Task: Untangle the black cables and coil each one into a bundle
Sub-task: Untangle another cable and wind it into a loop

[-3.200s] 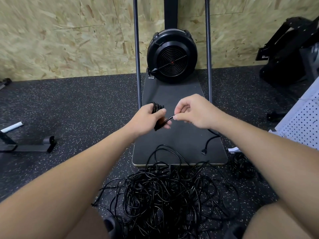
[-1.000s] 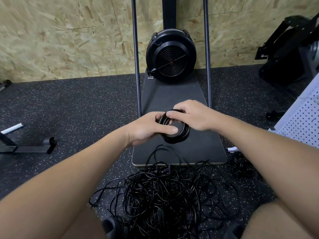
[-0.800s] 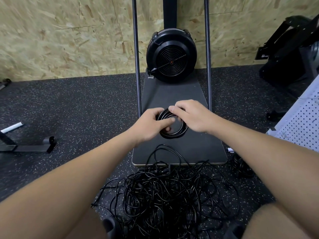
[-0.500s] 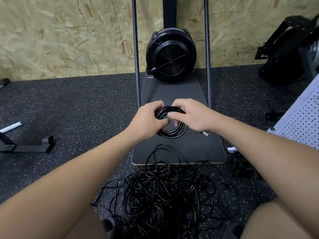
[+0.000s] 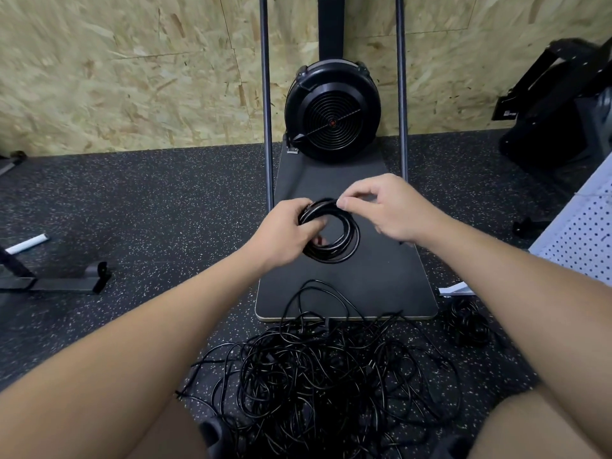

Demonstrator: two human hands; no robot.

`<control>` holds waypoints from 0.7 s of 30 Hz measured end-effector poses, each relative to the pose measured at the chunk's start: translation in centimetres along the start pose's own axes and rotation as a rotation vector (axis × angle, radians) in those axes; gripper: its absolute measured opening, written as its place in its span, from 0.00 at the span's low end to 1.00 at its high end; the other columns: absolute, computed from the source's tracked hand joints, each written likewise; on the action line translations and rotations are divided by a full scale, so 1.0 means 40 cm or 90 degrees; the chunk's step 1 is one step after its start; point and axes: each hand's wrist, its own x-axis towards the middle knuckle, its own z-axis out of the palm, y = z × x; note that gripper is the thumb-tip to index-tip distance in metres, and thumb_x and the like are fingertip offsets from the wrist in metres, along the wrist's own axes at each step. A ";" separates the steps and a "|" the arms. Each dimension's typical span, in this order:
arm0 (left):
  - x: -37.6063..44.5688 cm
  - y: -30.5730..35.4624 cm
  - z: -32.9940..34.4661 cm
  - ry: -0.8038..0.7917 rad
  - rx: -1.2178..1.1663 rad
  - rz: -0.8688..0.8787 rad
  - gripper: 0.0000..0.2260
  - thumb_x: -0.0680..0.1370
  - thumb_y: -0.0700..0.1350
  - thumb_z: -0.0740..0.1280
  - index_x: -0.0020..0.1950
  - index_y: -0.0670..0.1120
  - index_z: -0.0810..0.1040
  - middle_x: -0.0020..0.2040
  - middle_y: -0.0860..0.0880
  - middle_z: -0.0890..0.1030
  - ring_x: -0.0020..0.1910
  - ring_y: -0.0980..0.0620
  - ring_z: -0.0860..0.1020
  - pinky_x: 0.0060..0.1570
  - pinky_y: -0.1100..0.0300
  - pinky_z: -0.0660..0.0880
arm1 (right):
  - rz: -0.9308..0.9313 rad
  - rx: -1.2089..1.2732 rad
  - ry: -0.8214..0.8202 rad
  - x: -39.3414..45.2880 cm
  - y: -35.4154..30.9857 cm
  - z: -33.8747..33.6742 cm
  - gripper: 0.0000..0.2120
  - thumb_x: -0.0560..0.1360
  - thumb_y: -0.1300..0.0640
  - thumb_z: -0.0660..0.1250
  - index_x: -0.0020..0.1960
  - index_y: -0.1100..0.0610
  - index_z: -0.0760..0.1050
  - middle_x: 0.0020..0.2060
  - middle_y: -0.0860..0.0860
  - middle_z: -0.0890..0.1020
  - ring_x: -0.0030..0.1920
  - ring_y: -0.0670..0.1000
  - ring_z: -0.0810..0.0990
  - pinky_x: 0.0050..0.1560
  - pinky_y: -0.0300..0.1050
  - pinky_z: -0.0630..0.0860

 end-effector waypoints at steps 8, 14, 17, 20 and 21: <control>0.008 -0.039 -0.029 -0.146 0.168 0.001 0.05 0.81 0.50 0.77 0.49 0.50 0.85 0.42 0.52 0.88 0.42 0.51 0.87 0.46 0.56 0.82 | -0.034 -0.115 0.003 0.009 0.027 -0.013 0.16 0.83 0.43 0.72 0.41 0.50 0.81 0.31 0.53 0.78 0.30 0.49 0.70 0.35 0.49 0.70; 0.006 -0.045 -0.027 -0.089 0.178 0.010 0.10 0.82 0.53 0.77 0.47 0.48 0.82 0.37 0.52 0.87 0.38 0.53 0.85 0.44 0.56 0.80 | 0.024 -0.168 -0.175 0.004 0.054 -0.062 0.10 0.86 0.49 0.67 0.48 0.47 0.84 0.39 0.47 0.85 0.31 0.48 0.75 0.35 0.49 0.75; 0.009 -0.043 -0.038 -0.100 0.144 0.002 0.14 0.79 0.54 0.80 0.46 0.46 0.82 0.36 0.49 0.86 0.39 0.47 0.86 0.45 0.52 0.80 | 0.024 -0.249 -0.261 -0.005 0.064 -0.067 0.10 0.85 0.49 0.70 0.46 0.46 0.85 0.37 0.39 0.85 0.32 0.43 0.74 0.37 0.38 0.70; 0.003 -0.030 -0.029 -0.150 0.083 0.007 0.18 0.74 0.58 0.83 0.43 0.46 0.81 0.35 0.46 0.84 0.34 0.46 0.83 0.39 0.52 0.78 | 0.048 -0.249 -0.236 -0.005 0.075 -0.052 0.08 0.84 0.53 0.72 0.47 0.48 0.86 0.36 0.42 0.87 0.35 0.42 0.83 0.44 0.43 0.78; 0.001 -0.026 -0.023 -0.155 0.075 0.015 0.19 0.73 0.59 0.83 0.42 0.47 0.80 0.34 0.45 0.82 0.33 0.48 0.80 0.38 0.53 0.75 | 0.060 -0.241 -0.209 -0.005 0.076 -0.049 0.08 0.84 0.54 0.72 0.46 0.50 0.86 0.35 0.45 0.88 0.36 0.44 0.85 0.46 0.46 0.81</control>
